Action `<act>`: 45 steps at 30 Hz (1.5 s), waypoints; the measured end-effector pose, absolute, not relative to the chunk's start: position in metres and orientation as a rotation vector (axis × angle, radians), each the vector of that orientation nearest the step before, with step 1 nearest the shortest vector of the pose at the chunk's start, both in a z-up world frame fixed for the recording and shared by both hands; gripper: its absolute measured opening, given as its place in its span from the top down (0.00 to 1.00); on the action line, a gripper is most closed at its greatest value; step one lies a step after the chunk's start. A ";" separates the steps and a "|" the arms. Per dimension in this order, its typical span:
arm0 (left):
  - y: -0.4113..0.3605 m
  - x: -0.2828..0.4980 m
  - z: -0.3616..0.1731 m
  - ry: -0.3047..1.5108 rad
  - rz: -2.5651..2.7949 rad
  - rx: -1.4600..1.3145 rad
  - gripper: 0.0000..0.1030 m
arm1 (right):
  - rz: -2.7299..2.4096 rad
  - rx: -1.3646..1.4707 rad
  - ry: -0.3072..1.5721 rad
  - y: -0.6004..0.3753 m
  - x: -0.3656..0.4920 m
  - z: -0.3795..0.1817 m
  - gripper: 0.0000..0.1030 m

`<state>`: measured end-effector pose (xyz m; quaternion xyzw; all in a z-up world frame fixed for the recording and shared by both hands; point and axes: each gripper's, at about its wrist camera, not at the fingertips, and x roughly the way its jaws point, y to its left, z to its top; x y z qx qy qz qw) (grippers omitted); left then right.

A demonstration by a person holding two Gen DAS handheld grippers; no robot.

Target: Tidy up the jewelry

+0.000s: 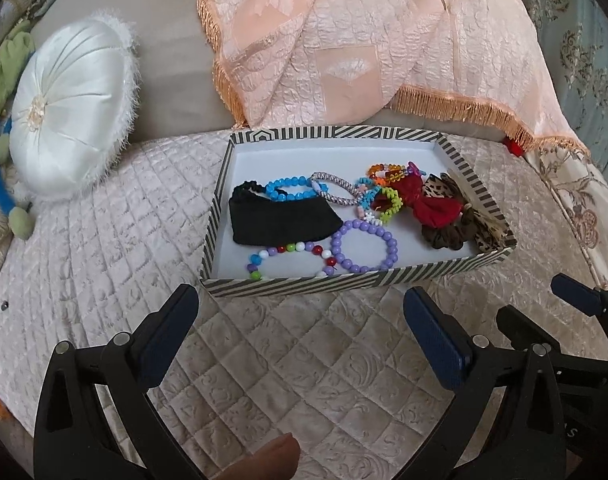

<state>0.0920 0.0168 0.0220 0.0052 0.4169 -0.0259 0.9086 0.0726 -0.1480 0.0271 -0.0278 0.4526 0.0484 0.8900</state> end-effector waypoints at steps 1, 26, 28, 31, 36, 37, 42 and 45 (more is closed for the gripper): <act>0.018 0.093 0.021 0.871 -0.061 -0.001 0.00 | 0.099 -0.057 0.940 -0.148 0.073 0.027 0.28; 0.020 0.096 0.013 0.901 -0.048 0.009 0.00 | 0.100 -0.083 0.942 -0.142 0.074 0.023 0.28; 0.021 0.095 0.014 0.887 -0.032 0.009 0.00 | 0.102 -0.082 0.944 -0.142 0.074 0.023 0.27; 0.025 0.096 0.014 0.894 -0.028 -0.014 0.00 | 0.102 -0.083 0.942 -0.142 0.074 0.023 0.27; 0.024 0.095 0.016 0.889 -0.024 0.004 0.00 | 0.100 -0.074 0.929 -0.144 0.073 0.025 0.28; 0.024 0.094 0.015 0.888 -0.027 0.005 0.00 | 0.101 -0.072 0.926 -0.144 0.073 0.025 0.28; 0.024 0.094 0.016 0.886 -0.034 0.005 0.00 | 0.102 -0.079 0.926 -0.141 0.073 0.025 0.28; 0.024 0.094 0.016 0.885 -0.035 0.004 0.00 | 0.101 -0.081 0.926 -0.140 0.073 0.025 0.28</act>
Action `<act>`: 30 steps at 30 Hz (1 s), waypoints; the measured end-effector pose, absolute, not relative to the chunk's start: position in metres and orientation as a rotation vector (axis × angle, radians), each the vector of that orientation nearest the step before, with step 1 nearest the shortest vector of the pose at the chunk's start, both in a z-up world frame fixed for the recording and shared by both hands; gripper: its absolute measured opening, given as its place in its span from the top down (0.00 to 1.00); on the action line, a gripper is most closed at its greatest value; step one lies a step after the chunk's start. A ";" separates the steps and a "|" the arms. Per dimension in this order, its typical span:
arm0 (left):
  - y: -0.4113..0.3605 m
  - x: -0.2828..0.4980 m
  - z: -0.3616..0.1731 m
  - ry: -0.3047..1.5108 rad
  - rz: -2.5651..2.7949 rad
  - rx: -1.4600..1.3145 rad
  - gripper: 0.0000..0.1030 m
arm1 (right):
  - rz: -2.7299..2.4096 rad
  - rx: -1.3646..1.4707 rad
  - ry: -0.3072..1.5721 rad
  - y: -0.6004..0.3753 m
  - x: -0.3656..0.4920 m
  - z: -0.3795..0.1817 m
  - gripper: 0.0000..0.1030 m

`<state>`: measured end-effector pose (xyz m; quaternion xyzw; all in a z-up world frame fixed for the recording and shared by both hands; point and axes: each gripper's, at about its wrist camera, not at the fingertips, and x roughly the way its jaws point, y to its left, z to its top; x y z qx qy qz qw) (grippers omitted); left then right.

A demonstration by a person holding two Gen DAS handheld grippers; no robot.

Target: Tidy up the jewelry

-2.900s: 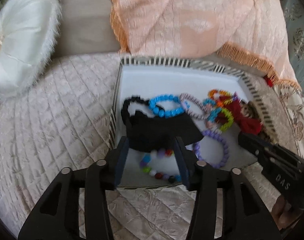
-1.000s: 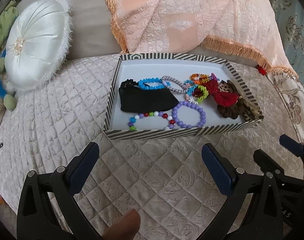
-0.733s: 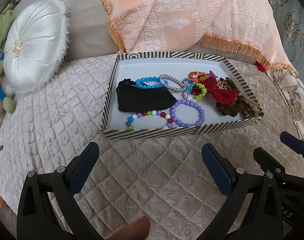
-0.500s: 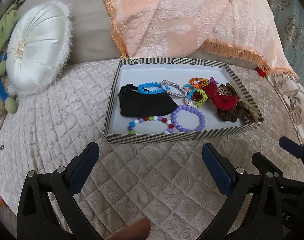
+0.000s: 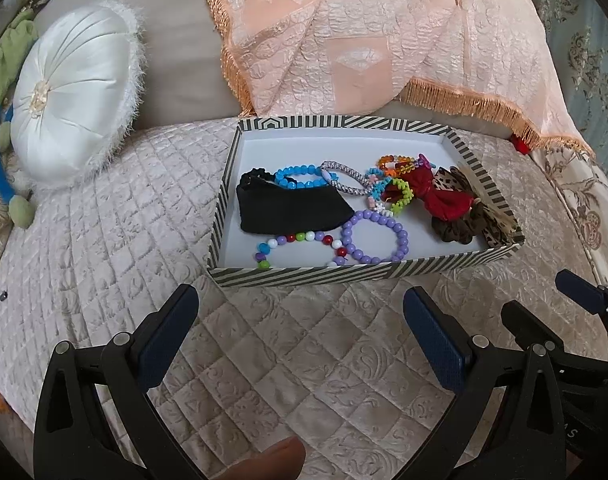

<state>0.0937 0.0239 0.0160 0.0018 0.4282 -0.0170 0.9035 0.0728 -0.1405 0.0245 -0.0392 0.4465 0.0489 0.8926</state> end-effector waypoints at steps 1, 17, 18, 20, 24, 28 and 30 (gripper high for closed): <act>0.024 0.094 0.016 0.885 -0.034 0.004 0.00 | 0.101 -0.082 0.926 -0.141 0.073 0.025 0.27; 0.024 0.094 0.016 0.884 -0.034 0.001 0.00 | 0.100 -0.082 0.924 -0.140 0.073 0.025 0.28; 0.024 0.094 0.016 0.885 -0.034 0.001 0.00 | 0.099 -0.082 0.923 -0.140 0.073 0.025 0.28; 0.024 0.093 0.016 0.885 -0.035 0.001 0.00 | 0.097 -0.081 0.924 -0.140 0.073 0.025 0.28; 0.023 0.093 0.016 0.887 -0.034 -0.004 0.00 | 0.099 -0.083 0.923 -0.140 0.073 0.025 0.28; 0.023 0.094 0.016 0.887 -0.034 -0.002 0.00 | 0.098 -0.082 0.922 -0.141 0.073 0.025 0.27; 0.023 0.093 0.016 0.888 -0.034 -0.003 0.00 | 0.099 -0.083 0.921 -0.141 0.073 0.026 0.27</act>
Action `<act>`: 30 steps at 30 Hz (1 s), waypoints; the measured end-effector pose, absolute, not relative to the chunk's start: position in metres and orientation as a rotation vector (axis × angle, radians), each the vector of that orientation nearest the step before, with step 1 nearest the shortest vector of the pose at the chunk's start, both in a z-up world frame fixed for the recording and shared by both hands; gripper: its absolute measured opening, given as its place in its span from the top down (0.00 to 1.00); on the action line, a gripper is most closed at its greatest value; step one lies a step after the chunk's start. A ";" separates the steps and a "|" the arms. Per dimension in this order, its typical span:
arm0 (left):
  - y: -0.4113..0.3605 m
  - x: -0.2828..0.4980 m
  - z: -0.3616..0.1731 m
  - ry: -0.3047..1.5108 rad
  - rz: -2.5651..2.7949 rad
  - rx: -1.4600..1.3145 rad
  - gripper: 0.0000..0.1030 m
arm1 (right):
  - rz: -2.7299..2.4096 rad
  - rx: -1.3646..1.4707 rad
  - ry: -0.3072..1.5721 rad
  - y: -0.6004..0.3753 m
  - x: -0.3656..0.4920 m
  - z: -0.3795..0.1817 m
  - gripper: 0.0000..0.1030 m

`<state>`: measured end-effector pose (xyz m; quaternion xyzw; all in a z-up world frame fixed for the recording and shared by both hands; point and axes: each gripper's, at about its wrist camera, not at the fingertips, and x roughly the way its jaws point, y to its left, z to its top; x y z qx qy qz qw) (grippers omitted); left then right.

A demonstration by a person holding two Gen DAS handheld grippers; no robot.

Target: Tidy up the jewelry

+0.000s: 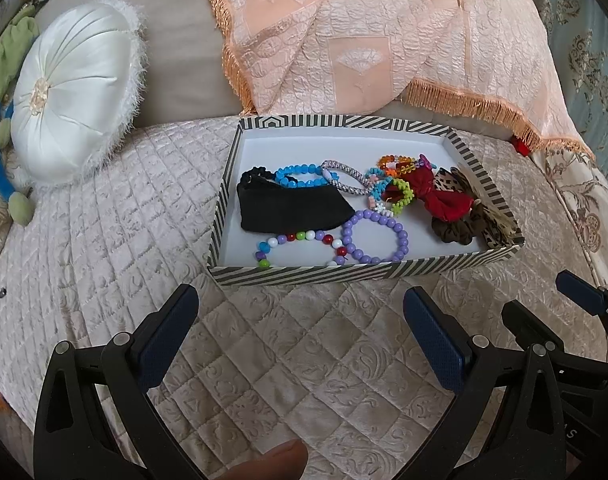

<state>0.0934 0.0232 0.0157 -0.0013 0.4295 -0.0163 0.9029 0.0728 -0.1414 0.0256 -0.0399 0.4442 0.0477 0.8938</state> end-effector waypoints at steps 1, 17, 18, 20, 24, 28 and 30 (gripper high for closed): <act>0.023 0.093 0.016 0.887 -0.034 -0.003 0.00 | 0.098 -0.084 0.920 -0.142 0.073 0.026 0.28; 0.023 0.093 0.015 0.889 -0.033 -0.005 0.00 | 0.098 -0.084 0.923 -0.140 0.072 0.025 0.27; 0.023 0.093 0.015 0.889 -0.032 -0.005 0.00 | 0.098 -0.084 0.924 -0.141 0.073 0.026 0.28; 0.023 0.093 0.015 0.891 -0.034 -0.008 0.00 | 0.098 -0.084 0.922 -0.141 0.073 0.025 0.28; 0.022 0.093 0.015 0.891 -0.034 -0.008 0.00 | 0.098 -0.085 0.922 -0.141 0.073 0.025 0.28; 0.021 0.093 0.015 0.891 -0.033 -0.007 0.00 | 0.097 -0.084 0.922 -0.141 0.072 0.026 0.28; 0.021 0.093 0.015 0.894 -0.034 -0.008 0.00 | 0.097 -0.084 0.922 -0.141 0.073 0.025 0.28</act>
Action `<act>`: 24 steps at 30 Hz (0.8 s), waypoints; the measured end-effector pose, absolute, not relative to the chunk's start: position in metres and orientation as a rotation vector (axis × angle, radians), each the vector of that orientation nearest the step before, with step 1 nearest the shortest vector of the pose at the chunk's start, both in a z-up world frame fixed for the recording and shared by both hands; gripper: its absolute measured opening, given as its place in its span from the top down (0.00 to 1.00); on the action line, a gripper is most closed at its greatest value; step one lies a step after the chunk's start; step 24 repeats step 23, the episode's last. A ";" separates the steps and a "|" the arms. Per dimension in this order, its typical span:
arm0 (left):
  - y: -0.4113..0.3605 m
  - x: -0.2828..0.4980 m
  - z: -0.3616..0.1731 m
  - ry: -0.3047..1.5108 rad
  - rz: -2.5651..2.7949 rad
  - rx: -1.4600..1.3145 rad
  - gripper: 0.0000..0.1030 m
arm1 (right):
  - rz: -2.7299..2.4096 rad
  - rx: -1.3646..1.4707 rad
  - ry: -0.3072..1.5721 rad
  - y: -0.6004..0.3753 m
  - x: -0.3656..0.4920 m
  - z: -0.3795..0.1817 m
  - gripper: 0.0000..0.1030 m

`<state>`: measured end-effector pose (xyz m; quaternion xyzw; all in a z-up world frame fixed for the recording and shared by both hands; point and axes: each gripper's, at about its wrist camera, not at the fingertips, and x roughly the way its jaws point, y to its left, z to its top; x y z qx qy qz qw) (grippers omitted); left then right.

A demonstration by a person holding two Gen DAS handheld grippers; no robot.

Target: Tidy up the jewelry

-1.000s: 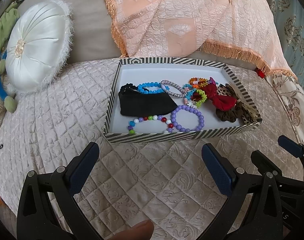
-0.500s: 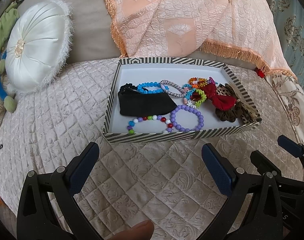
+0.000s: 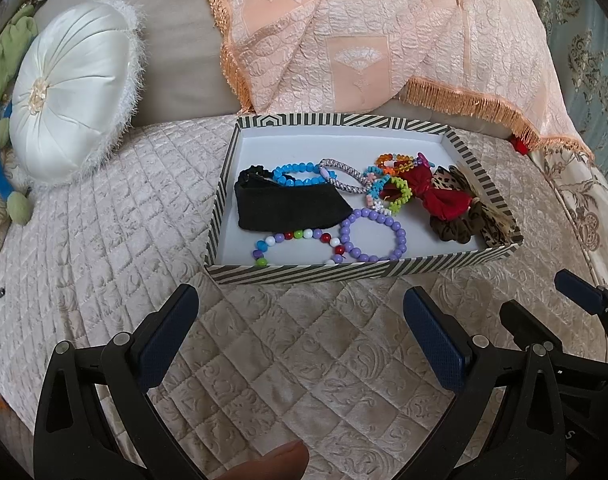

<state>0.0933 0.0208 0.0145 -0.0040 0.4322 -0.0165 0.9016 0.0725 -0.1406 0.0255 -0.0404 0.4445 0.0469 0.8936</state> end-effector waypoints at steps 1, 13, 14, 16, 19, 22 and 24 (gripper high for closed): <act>0.021 0.093 0.014 0.895 -0.035 -0.008 0.00 | 0.098 -0.085 0.922 -0.140 0.072 0.025 0.28; 0.021 0.093 0.013 0.901 -0.036 -0.011 0.00 | 0.097 -0.086 0.924 -0.140 0.072 0.025 0.28; 0.020 0.093 0.013 0.902 -0.038 -0.013 0.00 | 0.097 -0.087 0.923 -0.140 0.072 0.025 0.27; 0.020 0.093 0.013 0.901 -0.040 -0.014 0.00 | 0.097 -0.086 0.923 -0.140 0.071 0.025 0.27; 0.020 0.091 0.013 0.887 -0.055 -0.016 0.00 | 0.096 -0.087 0.923 -0.140 0.071 0.025 0.28; 0.017 0.087 0.018 0.856 -0.048 0.006 0.00 | 0.096 -0.086 0.924 -0.140 0.072 0.025 0.28; 0.016 0.086 0.018 0.852 -0.048 0.012 0.00 | 0.096 -0.086 0.923 -0.140 0.071 0.025 0.27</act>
